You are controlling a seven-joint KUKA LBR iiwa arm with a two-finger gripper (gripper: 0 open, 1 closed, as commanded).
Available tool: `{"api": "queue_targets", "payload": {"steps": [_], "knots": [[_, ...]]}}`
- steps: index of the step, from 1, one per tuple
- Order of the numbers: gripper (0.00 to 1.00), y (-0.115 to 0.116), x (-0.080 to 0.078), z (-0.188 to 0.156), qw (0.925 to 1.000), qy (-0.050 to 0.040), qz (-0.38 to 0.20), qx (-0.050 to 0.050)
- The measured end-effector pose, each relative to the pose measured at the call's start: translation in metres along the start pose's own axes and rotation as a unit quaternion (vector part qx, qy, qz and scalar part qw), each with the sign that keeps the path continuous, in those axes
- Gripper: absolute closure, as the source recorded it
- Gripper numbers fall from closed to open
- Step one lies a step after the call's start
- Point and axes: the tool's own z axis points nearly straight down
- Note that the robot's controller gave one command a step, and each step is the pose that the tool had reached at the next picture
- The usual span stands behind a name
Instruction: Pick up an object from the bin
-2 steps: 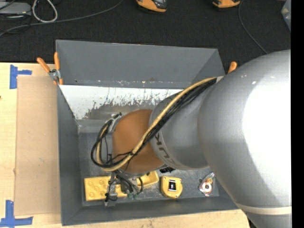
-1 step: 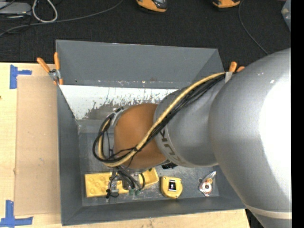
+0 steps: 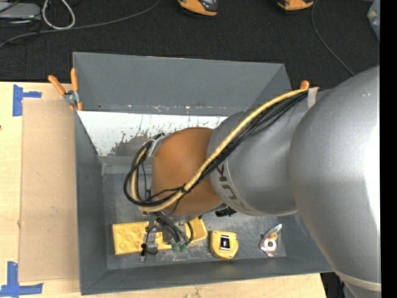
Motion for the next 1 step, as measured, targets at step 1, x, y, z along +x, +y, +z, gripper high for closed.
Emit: {"api": "queue_targets", "payload": {"steps": [1], "knots": [[1.0,0.0001,-0.001,-0.0189,1.0,-0.0015,0.001,-0.001]]}}
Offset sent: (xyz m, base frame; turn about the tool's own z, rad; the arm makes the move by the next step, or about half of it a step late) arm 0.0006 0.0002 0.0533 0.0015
